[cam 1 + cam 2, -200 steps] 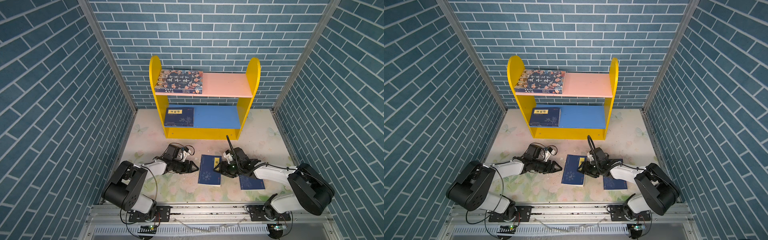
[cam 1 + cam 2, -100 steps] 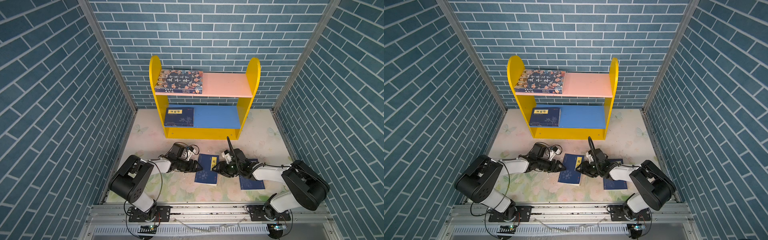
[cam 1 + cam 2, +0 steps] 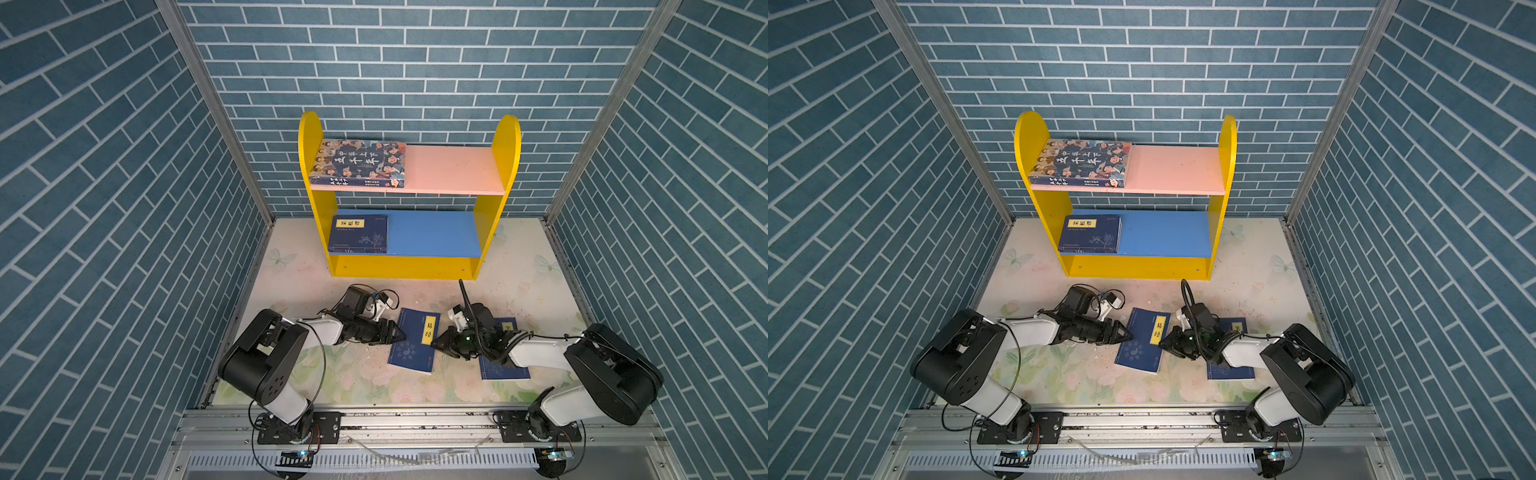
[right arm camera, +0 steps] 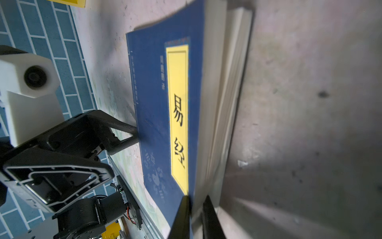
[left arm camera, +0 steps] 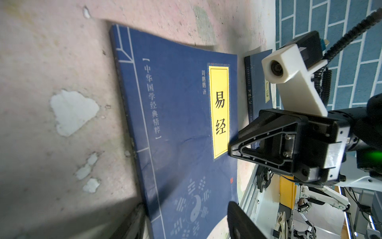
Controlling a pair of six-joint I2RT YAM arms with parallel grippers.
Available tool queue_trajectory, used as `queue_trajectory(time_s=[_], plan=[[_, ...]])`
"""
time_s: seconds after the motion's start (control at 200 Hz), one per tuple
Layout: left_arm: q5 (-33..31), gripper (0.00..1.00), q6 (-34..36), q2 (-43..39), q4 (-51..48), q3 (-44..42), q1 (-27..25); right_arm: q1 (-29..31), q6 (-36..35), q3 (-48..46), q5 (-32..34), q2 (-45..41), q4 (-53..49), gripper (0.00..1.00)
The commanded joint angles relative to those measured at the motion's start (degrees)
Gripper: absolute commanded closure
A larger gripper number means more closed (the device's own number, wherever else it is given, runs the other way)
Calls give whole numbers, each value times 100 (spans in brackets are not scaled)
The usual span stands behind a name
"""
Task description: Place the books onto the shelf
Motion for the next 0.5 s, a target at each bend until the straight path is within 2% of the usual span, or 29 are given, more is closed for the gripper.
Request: queue_trajectory(time_s=[0.0, 0.34, 0.495], plan=[[-33, 35, 127, -77, -262, -78, -94, 42, 48, -76, 60, -163, 272, 95], [-77, 36, 139, -159, -336, -69, -95, -2, -14, -99, 56, -273, 148, 96], [-190, 39, 178, -199, -408, -85, -94, -12, -179, 49, 353, -202, -572, 86]])
